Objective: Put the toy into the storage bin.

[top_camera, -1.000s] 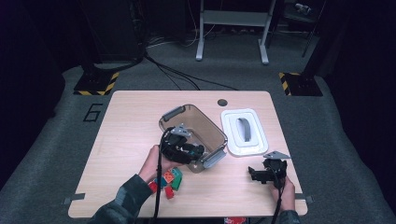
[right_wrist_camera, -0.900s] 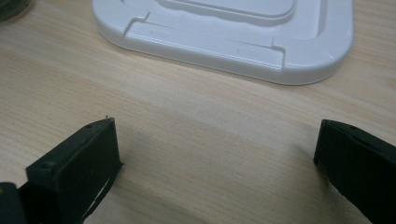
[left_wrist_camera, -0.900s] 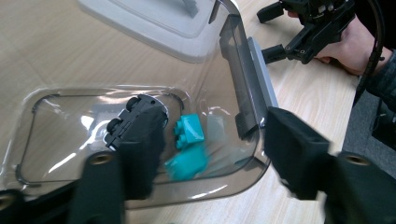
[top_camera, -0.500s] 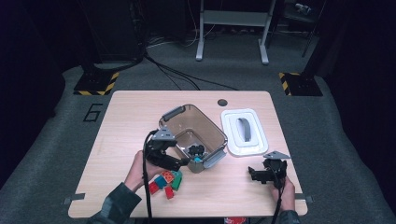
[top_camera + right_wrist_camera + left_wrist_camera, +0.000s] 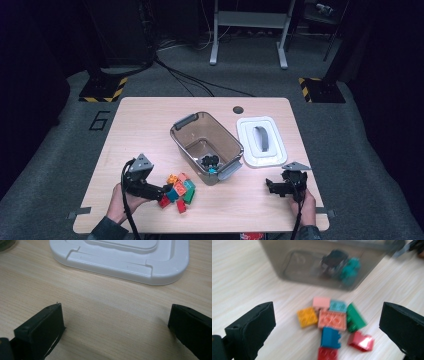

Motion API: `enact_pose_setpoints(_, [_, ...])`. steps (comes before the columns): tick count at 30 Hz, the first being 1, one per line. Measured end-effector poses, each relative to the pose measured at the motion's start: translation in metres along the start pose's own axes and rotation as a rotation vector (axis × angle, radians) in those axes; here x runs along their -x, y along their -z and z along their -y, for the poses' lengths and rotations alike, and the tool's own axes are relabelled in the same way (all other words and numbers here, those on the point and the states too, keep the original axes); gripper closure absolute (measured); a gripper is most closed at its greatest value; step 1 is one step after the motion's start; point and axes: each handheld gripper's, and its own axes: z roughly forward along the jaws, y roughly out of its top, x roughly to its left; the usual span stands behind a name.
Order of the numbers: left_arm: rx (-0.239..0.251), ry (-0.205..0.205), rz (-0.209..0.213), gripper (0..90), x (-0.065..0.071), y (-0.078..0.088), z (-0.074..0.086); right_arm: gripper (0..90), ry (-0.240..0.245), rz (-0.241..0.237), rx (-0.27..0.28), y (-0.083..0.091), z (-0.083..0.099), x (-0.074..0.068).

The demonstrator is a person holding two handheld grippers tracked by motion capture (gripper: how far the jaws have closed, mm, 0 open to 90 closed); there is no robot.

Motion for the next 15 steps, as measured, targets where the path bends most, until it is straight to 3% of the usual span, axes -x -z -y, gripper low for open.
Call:
enact_pose_setpoints(7, [-0.056,0.030,-0.022,0.9,-0.003,-0.018,0.042,0.0,0.002,0.003,0.000,0.000,0.000,0.000])
enact_pose_setpoints(13, [-0.086,0.028,0.007,23.8,-0.001,-0.033,0.064,0.0,0.001,0.000,0.001,0.000,0.000,0.000])
enact_pose_setpoints(15, [-0.085,0.022,0.022,26.0,0.000,-0.036,0.067,0.0,0.000,0.000,0.000,0.000,0.000,0.000])
